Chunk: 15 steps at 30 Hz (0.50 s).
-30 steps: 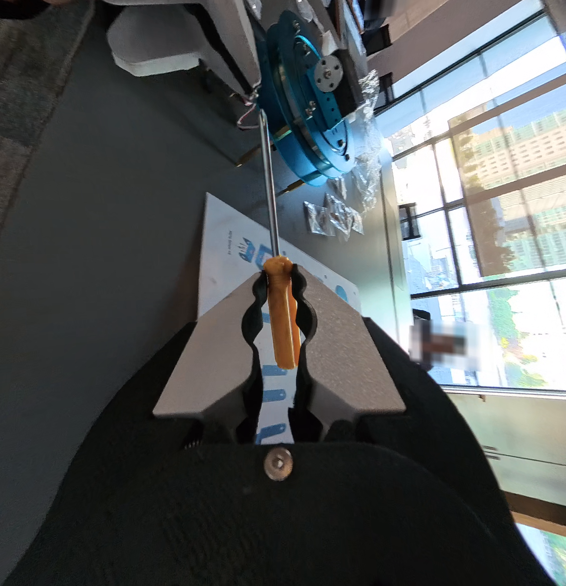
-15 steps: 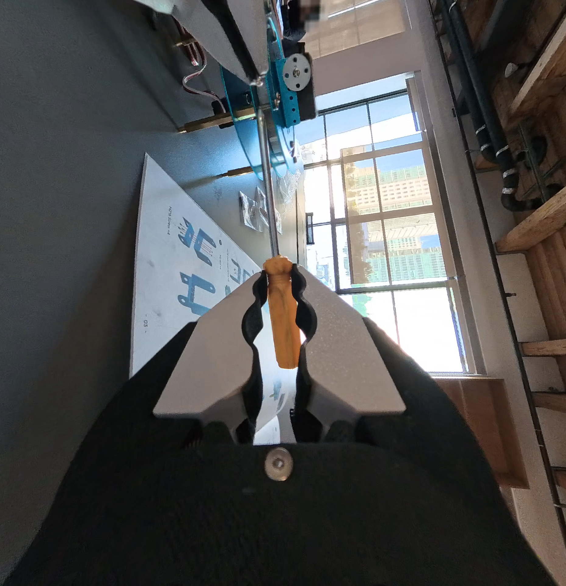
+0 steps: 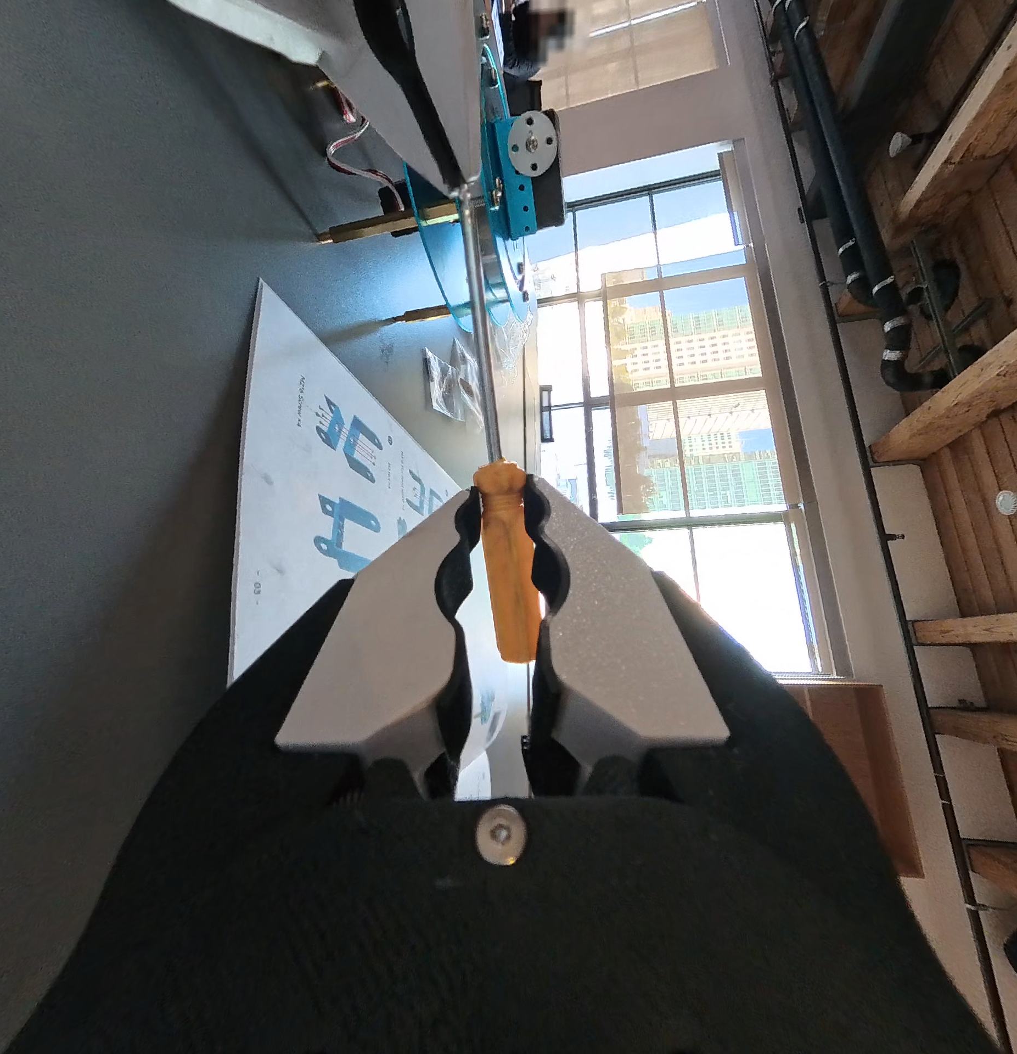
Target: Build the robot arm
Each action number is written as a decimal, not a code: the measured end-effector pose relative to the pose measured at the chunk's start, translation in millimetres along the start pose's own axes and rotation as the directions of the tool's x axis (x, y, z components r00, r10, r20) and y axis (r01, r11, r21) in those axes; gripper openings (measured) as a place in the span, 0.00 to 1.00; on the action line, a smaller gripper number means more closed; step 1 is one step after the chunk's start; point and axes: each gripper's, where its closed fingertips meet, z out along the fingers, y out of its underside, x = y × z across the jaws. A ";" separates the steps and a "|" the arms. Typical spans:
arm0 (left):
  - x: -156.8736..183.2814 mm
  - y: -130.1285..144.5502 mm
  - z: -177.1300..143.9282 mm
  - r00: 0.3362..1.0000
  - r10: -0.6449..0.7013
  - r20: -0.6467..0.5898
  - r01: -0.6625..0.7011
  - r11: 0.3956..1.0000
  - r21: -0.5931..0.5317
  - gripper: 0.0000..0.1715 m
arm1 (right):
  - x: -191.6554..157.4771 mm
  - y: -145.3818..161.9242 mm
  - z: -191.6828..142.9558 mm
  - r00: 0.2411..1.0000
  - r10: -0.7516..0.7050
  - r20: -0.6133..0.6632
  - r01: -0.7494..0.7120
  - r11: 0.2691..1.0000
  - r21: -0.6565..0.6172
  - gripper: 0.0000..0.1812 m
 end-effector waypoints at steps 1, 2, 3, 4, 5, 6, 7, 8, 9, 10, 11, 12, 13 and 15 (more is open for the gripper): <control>0.1 0.5 0.4 1.000 -0.001 -0.001 0.001 1.000 -0.002 0.00 | -0.5 0.0 0.5 1.000 0.002 0.003 -0.002 1.000 -0.001 0.07; 0.0 0.5 0.6 1.000 0.000 0.000 0.000 1.000 -0.001 0.00 | -0.7 0.8 1.2 1.000 0.002 0.005 -0.002 1.000 -0.007 0.08; 0.1 0.2 0.6 1.000 0.001 -0.001 -0.001 1.000 0.001 0.00 | -0.9 0.7 1.5 1.000 0.003 0.008 -0.003 1.000 -0.007 0.08; 0.2 0.3 0.5 1.000 0.002 -0.001 -0.002 1.000 0.001 0.00 | -1.2 0.7 1.6 1.000 0.005 0.011 -0.005 1.000 -0.006 0.08; 0.0 0.3 0.5 1.000 0.003 0.000 -0.003 1.000 0.001 0.00 | -1.3 0.8 1.7 1.000 0.009 0.013 -0.008 1.000 -0.007 0.08; -0.1 0.3 0.5 1.000 0.003 0.001 -0.004 1.000 0.002 0.00 | -1.6 1.0 1.9 1.000 0.011 0.016 -0.011 1.000 -0.009 0.08; -0.1 0.2 0.7 1.000 0.004 0.001 -0.004 1.000 0.003 0.00 | -2.1 1.2 2.1 1.000 0.011 0.019 -0.011 1.000 -0.010 0.08; -0.1 0.2 0.7 1.000 0.005 0.001 -0.005 1.000 0.003 0.00 | -2.3 1.3 2.2 1.000 0.010 0.021 -0.010 1.000 -0.011 0.08; -0.2 0.3 0.7 1.000 0.005 0.001 -0.005 1.000 0.003 0.00 | -2.6 1.6 2.2 1.000 0.010 0.022 -0.010 1.000 -0.012 0.08; -0.1 0.2 0.6 1.000 0.005 0.001 -0.005 1.000 0.004 0.00 | -3.4 1.8 2.4 1.000 0.010 0.027 -0.010 1.000 -0.013 0.08; -0.2 0.2 0.7 1.000 0.006 0.002 -0.006 1.000 0.004 0.00 | -4.1 2.1 2.4 1.000 0.008 0.030 -0.008 1.000 -0.016 0.08; -0.3 0.2 0.8 1.000 0.007 0.004 -0.007 1.000 0.005 0.00 | -5.0 2.0 2.6 0.999 0.004 0.033 -0.004 1.000 -0.016 0.07; -0.7 0.6 0.9 1.000 0.008 0.007 -0.008 1.000 0.003 0.00 | -5.5 1.7 2.7 0.999 0.004 0.036 -0.004 1.000 -0.016 0.08; -0.7 0.2 0.6 1.000 0.011 0.008 -0.011 1.000 0.008 0.00 | -5.9 1.0 2.4 0.999 0.015 0.042 -0.014 1.000 -0.012 0.07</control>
